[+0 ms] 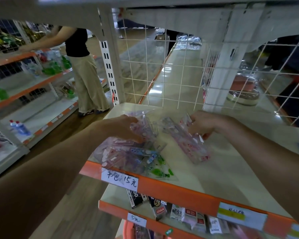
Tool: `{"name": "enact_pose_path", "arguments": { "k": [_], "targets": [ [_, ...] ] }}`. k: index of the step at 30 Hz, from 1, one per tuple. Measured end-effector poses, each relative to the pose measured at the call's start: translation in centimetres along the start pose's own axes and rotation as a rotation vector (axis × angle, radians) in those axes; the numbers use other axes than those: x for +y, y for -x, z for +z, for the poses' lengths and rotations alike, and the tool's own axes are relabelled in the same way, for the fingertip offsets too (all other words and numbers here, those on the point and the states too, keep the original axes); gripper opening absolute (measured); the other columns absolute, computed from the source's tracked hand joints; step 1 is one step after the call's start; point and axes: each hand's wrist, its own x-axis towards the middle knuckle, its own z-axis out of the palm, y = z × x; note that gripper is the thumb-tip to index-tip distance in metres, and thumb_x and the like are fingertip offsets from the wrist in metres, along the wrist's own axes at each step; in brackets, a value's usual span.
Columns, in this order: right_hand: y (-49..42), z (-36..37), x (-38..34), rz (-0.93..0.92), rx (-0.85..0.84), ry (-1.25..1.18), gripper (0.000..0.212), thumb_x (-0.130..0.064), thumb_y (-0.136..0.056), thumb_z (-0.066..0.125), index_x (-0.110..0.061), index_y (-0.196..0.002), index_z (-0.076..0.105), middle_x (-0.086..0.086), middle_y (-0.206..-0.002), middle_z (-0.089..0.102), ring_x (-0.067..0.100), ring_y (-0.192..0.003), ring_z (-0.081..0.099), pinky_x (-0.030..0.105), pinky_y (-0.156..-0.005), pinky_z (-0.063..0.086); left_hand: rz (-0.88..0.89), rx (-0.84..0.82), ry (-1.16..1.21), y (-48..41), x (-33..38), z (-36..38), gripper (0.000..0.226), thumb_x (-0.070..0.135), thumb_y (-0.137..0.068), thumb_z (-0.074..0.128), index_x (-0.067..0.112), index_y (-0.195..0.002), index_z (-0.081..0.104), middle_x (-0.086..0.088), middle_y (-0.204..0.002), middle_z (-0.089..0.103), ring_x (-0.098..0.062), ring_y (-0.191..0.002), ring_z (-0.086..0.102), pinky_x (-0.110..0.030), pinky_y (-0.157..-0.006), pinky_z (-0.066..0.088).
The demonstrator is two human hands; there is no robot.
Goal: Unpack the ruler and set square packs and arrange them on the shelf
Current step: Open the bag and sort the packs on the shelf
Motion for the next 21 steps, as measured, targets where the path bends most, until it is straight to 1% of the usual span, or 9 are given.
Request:
{"name": "enact_pose_path", "arguments": {
  "k": [2,5,7,9,12,14,17,19,21],
  "targets": [
    [-0.1,-0.1,0.4,0.001,0.003,-0.089,0.011,-0.001,-0.084,0.059,-0.001,-0.094,0.063,0.009,-0.076,0.061,0.019,-0.061,0.061,0.023,-0.043,0.05,0.007,-0.021,-0.066,-0.2,0.1,0.1,0.1,0.059,-0.068,0.074,0.032,-0.149,0.022,-0.004,-0.152,0.024,-0.027,-0.134,0.036,-0.043,-0.108,0.035],
    [0.5,0.6,-0.4,-0.028,-0.017,-0.057,0.029,-0.019,-0.085,0.068,-0.007,-0.11,0.059,0.006,-0.091,0.061,0.02,-0.072,0.064,0.029,-0.055,0.057,0.035,0.008,-0.107,-0.3,0.4,0.0,0.098,0.058,-0.068,0.075,0.03,-0.148,0.025,-0.005,-0.15,0.032,-0.026,-0.13,0.041,-0.038,-0.103,0.039],
    [0.9,1.3,-1.5,-0.036,-0.069,0.114,0.053,-0.034,-0.081,0.071,-0.012,-0.125,0.05,0.005,-0.107,0.057,0.019,-0.076,0.062,0.029,-0.058,0.056,0.059,0.04,-0.122,-0.1,0.5,0.0,0.09,0.055,-0.073,0.072,0.029,-0.147,0.029,-0.003,-0.149,0.036,-0.025,-0.128,0.044,-0.035,-0.099,0.039],
    [0.8,2.1,-2.1,-0.066,-0.039,0.36,0.063,-0.04,-0.076,0.072,-0.013,-0.128,0.049,0.007,-0.118,0.058,0.022,-0.082,0.063,0.033,-0.067,0.057,0.084,0.069,-0.122,0.1,0.4,0.0,0.078,0.05,-0.08,0.068,0.031,-0.146,0.032,-0.003,-0.149,0.038,-0.024,-0.126,0.046,-0.032,-0.098,0.039],
    [0.5,2.1,-2.6,-0.091,0.044,0.453,0.05,-0.03,-0.079,0.068,-0.01,-0.123,0.055,0.011,-0.116,0.062,0.025,-0.078,0.063,0.034,-0.072,0.057,0.091,0.095,-0.042,0.5,0.2,-0.2,0.065,0.048,-0.084,0.064,0.033,-0.142,0.039,-0.005,-0.144,0.044,-0.024,-0.122,0.05,-0.031,-0.096,0.04],
    [0.2,1.3,-2.6,-0.066,0.038,0.343,0.035,-0.019,-0.083,0.064,-0.004,-0.115,0.06,0.014,-0.106,0.065,0.027,-0.076,0.068,0.03,-0.06,0.058,0.077,0.115,0.032,0.6,-0.2,-0.5,0.06,0.048,-0.084,0.064,0.035,-0.139,0.044,-0.005,-0.144,0.044,-0.024,-0.124,0.048,-0.031,-0.095,0.037],
    [-0.2,-0.1,-2.0,-0.07,-0.006,0.084,0.003,-0.004,-0.083,0.063,-0.002,-0.085,0.062,0.013,-0.079,0.062,0.023,-0.063,0.064,0.02,-0.039,0.048,0.073,0.124,0.057,0.5,-0.4,-0.6,0.059,0.048,-0.084,0.063,0.037,-0.138,0.045,-0.005,-0.146,0.042,-0.025,-0.126,0.047,-0.031,-0.098,0.037],
    [-0.4,-0.6,-1.7,-0.111,-0.024,-0.054,0.006,0.0,-0.083,0.061,-0.003,-0.078,0.062,0.009,-0.071,0.062,0.018,-0.058,0.062,0.02,-0.042,0.049,0.073,0.126,0.06,0.4,-0.4,-0.6,0.058,0.05,-0.084,0.062,0.038,-0.138,0.044,-0.005,-0.147,0.042,-0.024,-0.126,0.047,-0.032,-0.099,0.037],
    [-0.1,-0.3,-2.3,-0.178,-0.071,-0.144,0.003,-0.002,-0.084,0.061,-0.003,-0.082,0.063,0.008,-0.071,0.064,0.015,-0.058,0.063,0.022,-0.048,0.052,0.071,0.137,0.091,0.2,-0.5,-0.7,0.058,0.053,-0.082,0.062,0.039,-0.136,0.046,-0.003,-0.145,0.044,-0.023,-0.124,0.049,-0.032,-0.101,0.038]
  ]
}}
